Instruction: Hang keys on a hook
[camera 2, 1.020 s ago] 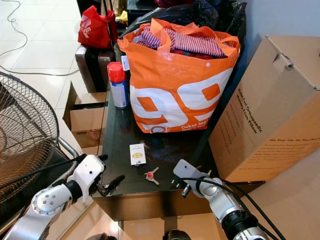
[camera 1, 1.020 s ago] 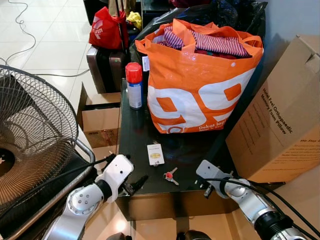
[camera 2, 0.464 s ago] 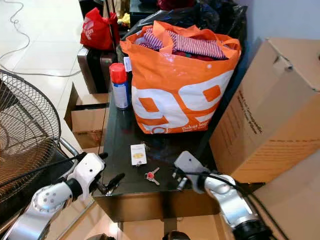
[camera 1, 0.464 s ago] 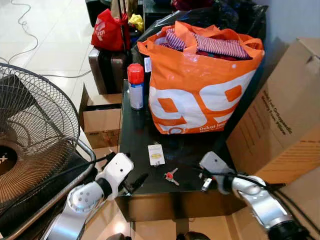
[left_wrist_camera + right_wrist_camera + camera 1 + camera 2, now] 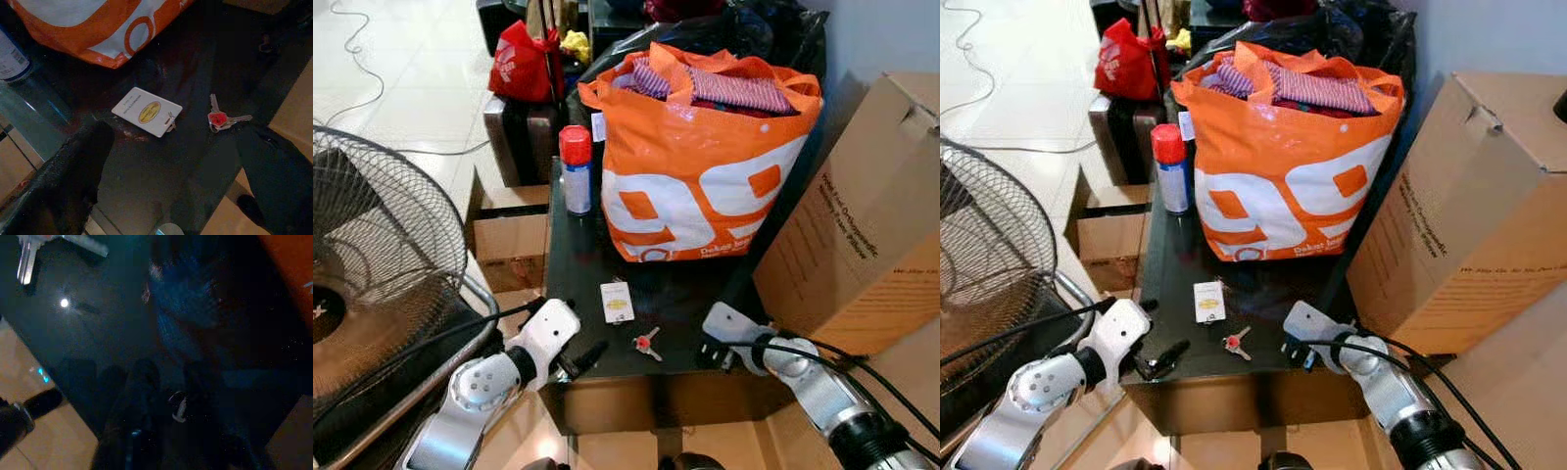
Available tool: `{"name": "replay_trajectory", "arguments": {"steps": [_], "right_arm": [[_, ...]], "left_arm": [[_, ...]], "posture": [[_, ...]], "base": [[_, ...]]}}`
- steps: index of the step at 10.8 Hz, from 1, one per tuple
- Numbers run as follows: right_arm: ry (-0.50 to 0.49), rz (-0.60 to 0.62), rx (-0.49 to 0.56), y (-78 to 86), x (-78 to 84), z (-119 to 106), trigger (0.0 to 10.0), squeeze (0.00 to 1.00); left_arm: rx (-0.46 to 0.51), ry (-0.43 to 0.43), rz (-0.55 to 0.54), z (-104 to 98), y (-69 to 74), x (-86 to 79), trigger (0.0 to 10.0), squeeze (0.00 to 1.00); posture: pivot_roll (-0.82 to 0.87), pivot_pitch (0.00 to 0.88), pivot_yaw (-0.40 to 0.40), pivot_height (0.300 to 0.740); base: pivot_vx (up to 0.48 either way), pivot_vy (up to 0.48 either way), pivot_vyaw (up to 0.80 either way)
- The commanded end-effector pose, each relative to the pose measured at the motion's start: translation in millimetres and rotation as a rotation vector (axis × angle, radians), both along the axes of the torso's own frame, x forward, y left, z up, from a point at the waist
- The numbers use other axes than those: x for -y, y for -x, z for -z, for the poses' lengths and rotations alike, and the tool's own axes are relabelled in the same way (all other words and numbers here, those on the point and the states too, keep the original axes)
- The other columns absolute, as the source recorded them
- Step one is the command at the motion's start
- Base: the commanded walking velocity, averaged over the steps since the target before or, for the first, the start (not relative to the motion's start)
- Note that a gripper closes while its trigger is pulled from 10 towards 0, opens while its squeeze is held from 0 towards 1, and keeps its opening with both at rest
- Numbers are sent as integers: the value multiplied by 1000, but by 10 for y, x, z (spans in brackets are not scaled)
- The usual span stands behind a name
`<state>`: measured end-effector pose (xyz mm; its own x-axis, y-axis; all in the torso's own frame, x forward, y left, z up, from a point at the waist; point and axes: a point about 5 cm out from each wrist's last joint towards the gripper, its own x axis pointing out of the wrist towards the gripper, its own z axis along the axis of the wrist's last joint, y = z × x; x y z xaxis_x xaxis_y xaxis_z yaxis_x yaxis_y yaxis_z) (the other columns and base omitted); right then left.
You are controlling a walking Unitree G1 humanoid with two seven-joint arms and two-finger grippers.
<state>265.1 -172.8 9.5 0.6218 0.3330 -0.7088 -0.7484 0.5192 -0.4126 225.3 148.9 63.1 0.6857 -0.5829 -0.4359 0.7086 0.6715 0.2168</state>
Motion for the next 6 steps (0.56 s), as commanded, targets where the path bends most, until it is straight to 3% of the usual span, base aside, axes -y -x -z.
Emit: {"name": "replay_trajectory", "arguments": {"steps": [1,2,3,4,6], "right_arm": [[17,-5,-11,1,10,19,10000,1000],[22,-5,-19,7,13,31,10000,1000],[63,2,-25,13,42,79,10000,584],[81,16,-31,12,60,109,10000,0],[79,65,-28,-21,65,127,10000,0]], "left_arm": [[-28,12,41,15,14,27,10000,0],[-41,20,67,14,16,38,10000,0],[-67,30,125,16,11,63,10000,0],[-81,30,159,20,11,80,10000,0],[-84,22,184,-8,8,85,10000,0]], "posture": [[-136,64,-29,740],[-136,67,-31,740],[-138,70,-29,740],[-141,72,-27,740],[-148,76,-21,740]], "base": [[0,0,0],[0,0,0],[0,0,0],[0,0,0],[0,0,0]]}}
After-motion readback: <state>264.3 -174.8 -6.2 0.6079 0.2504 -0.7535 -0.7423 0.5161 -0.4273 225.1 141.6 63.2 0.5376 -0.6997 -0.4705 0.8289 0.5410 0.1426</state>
